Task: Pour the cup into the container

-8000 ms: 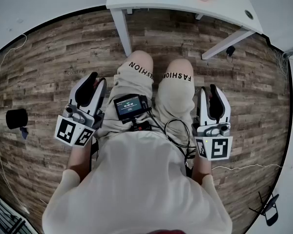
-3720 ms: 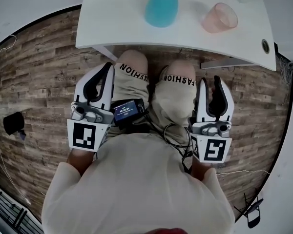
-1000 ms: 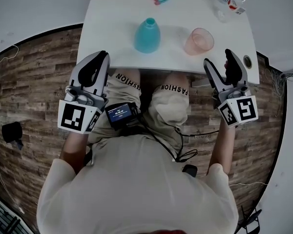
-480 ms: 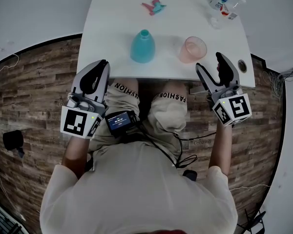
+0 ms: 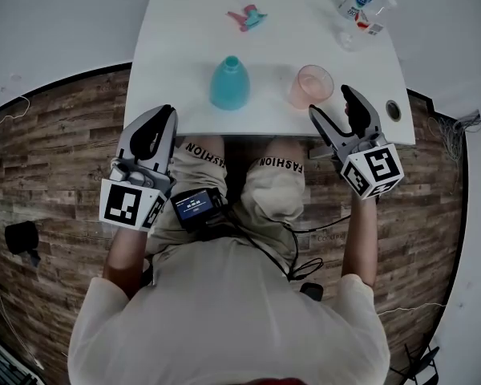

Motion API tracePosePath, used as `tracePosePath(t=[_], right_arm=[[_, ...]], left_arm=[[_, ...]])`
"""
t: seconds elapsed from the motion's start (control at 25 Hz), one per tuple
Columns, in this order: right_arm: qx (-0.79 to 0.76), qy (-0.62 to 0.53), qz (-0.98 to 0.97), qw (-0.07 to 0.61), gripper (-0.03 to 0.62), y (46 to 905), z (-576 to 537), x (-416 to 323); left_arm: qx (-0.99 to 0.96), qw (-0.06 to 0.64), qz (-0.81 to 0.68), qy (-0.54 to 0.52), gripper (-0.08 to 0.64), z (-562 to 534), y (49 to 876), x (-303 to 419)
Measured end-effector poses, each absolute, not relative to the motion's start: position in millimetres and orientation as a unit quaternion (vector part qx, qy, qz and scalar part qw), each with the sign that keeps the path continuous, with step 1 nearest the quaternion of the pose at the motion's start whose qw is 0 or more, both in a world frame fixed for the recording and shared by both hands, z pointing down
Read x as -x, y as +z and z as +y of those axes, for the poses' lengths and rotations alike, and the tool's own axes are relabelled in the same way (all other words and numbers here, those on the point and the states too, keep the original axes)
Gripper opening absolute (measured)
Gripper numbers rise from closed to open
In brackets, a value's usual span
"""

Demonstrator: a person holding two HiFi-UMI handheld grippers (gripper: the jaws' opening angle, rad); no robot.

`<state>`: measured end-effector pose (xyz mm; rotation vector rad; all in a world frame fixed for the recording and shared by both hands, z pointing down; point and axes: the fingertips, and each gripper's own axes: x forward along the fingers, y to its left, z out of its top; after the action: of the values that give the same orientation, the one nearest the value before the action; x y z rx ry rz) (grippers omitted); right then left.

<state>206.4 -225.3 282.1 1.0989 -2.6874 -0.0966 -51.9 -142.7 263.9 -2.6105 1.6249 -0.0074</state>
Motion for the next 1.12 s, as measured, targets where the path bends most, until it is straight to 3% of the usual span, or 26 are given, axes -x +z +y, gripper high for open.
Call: tracePosePath(t=[1.12], right_arm=[[-0.309,-0.012,-0.937,0.166,0.354,320,-257,-180]], left_arm=[[0.847,0.015,0.531,-0.002,0.014,-143,277,62]])
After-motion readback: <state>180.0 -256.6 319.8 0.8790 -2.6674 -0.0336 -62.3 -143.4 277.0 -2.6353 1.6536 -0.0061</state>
